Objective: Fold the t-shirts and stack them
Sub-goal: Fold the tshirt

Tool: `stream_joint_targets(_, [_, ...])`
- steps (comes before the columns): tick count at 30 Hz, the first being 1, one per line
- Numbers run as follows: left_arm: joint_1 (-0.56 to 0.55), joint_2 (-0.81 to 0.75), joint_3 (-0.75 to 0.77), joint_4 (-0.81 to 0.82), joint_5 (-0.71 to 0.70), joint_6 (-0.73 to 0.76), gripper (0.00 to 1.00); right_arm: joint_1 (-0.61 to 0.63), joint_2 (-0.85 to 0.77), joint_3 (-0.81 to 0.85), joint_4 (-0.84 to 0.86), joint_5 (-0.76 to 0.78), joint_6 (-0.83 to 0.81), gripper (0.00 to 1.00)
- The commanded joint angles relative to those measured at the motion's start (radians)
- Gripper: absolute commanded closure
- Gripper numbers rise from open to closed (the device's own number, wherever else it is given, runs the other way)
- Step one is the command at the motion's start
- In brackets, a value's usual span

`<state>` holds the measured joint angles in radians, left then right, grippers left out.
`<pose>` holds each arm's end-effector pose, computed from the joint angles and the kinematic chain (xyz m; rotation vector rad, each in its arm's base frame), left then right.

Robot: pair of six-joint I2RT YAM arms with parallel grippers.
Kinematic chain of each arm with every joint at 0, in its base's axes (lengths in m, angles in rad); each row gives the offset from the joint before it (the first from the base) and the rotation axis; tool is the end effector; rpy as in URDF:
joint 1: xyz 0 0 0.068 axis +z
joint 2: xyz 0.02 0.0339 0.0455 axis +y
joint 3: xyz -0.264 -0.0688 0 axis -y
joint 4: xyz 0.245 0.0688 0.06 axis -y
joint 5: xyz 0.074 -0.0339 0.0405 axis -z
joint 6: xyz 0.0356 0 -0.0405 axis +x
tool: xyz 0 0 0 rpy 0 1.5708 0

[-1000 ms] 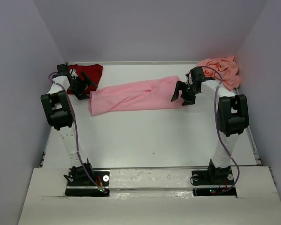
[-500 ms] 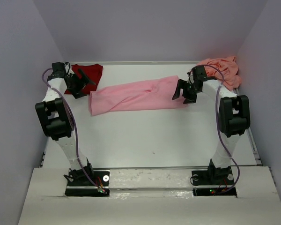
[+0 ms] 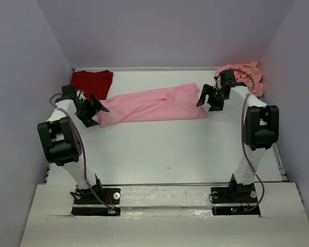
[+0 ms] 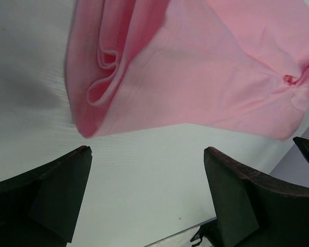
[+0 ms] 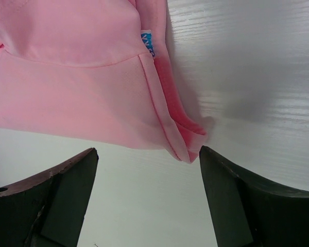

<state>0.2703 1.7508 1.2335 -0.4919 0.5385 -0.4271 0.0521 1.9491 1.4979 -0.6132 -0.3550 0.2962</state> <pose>0.3572 0.0800 0.2157 -0.6743 2.4433 -0.7522 0.4150 0.0340 0.2121 0.2002 2.6402 0.5859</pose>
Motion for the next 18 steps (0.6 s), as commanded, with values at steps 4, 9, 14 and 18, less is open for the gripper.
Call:
stream_joint_targets(4, [0.003, -0.059, -0.043, -0.042, -0.041, 0.016, 0.01, -0.006, 0.016, 0.047, 0.029, -0.013, -0.034, 0.15])
stream_joint_targets(9, [0.001, -0.063, -0.052, -0.046, -0.069, 0.025, 0.01, -0.015, 0.062, 0.067, 0.049, -0.032, -0.028, 0.18])
stream_joint_targets(14, [0.001, -0.068, -0.062, -0.051, -0.110, 0.036, 0.01, -0.015, 0.076, 0.051, 0.066, -0.035, -0.031, 0.18])
stream_joint_targets(18, [0.003, -0.056, -0.065, -0.045, -0.140, 0.045, 0.01, -0.015, 0.086, 0.032, 0.081, -0.036, -0.032, 0.19])
